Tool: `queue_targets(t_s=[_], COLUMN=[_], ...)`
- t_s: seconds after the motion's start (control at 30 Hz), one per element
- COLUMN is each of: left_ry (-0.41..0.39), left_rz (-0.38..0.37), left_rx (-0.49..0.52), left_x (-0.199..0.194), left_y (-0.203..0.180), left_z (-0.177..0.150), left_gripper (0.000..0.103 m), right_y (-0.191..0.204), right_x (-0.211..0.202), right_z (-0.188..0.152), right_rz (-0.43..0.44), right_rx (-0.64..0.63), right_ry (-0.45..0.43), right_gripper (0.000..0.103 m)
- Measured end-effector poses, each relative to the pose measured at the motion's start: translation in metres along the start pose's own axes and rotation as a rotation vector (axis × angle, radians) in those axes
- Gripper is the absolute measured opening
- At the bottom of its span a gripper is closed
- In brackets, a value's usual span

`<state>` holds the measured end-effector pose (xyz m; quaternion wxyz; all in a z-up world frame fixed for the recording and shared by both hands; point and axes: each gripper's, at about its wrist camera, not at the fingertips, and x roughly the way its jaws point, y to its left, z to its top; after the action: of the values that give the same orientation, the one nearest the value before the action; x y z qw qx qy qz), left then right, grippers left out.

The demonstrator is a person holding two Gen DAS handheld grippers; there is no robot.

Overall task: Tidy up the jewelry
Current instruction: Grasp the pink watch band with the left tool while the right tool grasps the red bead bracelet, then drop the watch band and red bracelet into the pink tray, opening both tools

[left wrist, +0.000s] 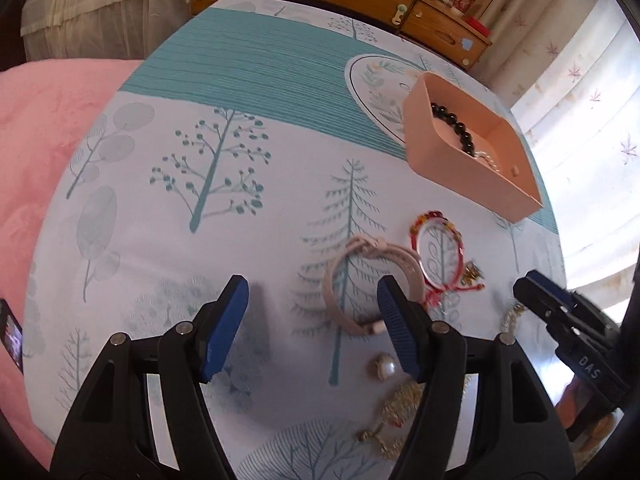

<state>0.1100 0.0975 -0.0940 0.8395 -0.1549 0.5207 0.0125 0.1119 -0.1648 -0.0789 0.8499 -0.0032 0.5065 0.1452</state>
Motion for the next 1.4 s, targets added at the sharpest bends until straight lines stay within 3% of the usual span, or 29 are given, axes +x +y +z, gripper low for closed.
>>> queue_targets(t_s=[0.2,0.37,0.47,0.57,0.6,0.63,0.83,1.0,1.17,1.4], left_ry=[0.021,0.051,0.058,0.047,0.046,0.051,0.009,-0.056,-0.126,-0.227], left_rz=[0.08,0.111,0.133,0.146,0.144,0.132,0.089,0.057,0.01,-0.057], left_rx=[0.104,0.17,0.21,0.23,0.232,0.226,0.161,0.153,0.197,0.257], left_x=[0.015,0.025,0.028,0.029,0.029,0.028,0.01,-0.021,-0.054,-0.077], left_y=[-0.013,-0.024,-0.029,-0.035,-0.036,-0.035,-0.03,-0.037,-0.061,-0.115], left_z=[0.014,0.014,0.011,0.01,0.01,0.01,0.01,0.016,0.033,0.074], left_gripper=[0.063,0.052,0.046,0.027,0.011,0.002,0.002,0.002,0.002,0.002], right_y=[0.037,0.054,0.055,0.055,0.054,0.054,0.04,0.021,-0.003,-0.035], right_x=[0.037,0.07,0.083,0.087,0.088,0.087,0.058,0.013,-0.031,-0.067], right_z=[0.041,0.057,0.062,0.063,0.063,0.061,0.063,0.072,0.089,0.121], right_rz=[0.016,-0.003,-0.023,-0.034,-0.03,-0.03,0.025,0.061,0.074,0.007], right_rx=[-0.156,-0.236,-0.254,-0.27,-0.271,-0.269,-0.187,-0.119,-0.035,0.048], right_ry=[0.036,0.105,0.126,0.117,0.118,0.115,0.045,-0.065,-0.178,-0.287], right_gripper=[0.038,0.037,0.026,0.015,0.013,0.012,0.011,0.011,0.011,0.011])
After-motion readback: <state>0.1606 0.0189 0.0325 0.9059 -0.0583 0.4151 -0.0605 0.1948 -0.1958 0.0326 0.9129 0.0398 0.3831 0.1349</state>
